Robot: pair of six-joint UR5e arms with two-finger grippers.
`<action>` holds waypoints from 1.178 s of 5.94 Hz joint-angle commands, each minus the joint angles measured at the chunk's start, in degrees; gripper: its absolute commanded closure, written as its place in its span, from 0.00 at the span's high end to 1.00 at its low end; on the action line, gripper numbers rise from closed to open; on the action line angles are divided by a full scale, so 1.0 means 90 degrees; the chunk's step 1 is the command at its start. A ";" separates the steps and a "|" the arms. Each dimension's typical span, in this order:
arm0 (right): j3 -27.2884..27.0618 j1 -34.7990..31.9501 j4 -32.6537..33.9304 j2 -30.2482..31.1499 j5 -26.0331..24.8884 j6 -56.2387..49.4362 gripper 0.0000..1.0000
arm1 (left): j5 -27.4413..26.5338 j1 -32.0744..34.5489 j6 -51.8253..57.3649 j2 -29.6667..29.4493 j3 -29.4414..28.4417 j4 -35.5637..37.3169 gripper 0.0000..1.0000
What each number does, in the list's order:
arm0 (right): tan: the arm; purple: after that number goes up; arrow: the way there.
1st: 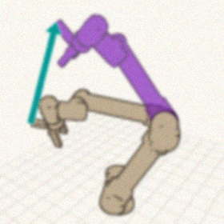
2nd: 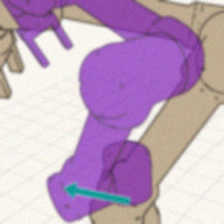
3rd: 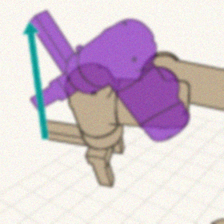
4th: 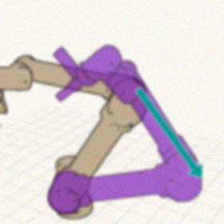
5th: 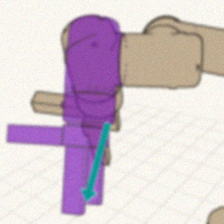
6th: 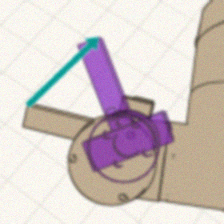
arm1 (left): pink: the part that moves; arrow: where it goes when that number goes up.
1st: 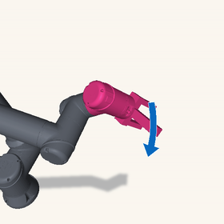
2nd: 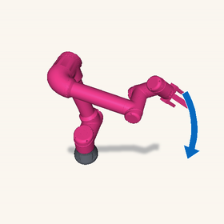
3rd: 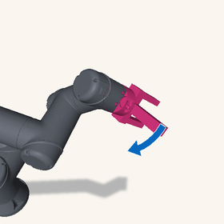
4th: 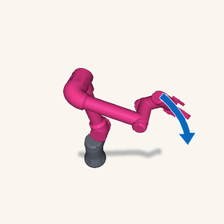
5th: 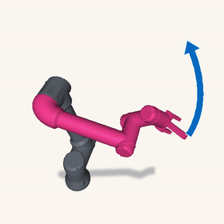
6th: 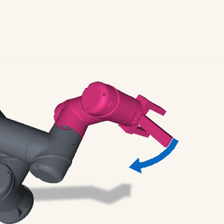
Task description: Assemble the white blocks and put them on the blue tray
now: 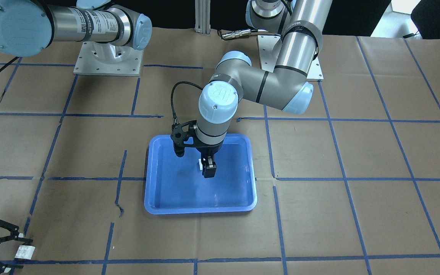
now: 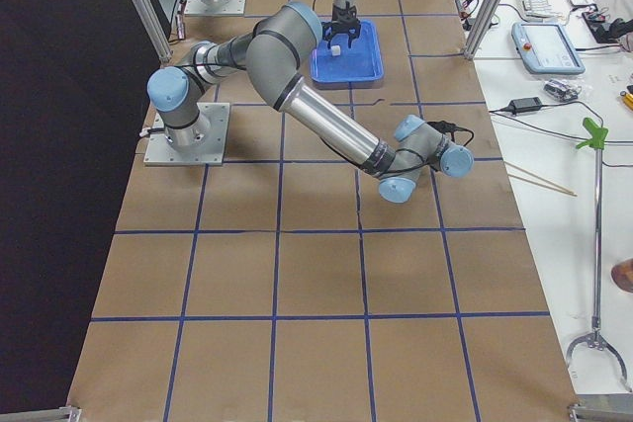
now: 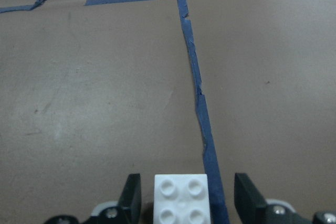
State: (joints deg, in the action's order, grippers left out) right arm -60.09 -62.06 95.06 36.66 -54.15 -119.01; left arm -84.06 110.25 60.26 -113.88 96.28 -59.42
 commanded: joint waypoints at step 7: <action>-0.0012 -0.0290 -0.0141 0.0816 -0.0107 0.0293 0.28 | -0.0563 -0.1780 -0.4335 0.2514 -0.1254 -0.3955 0.99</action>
State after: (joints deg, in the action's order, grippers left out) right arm -60.04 -63.26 95.00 41.14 -55.03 -117.03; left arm -89.13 95.77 27.34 -92.67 84.93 -95.31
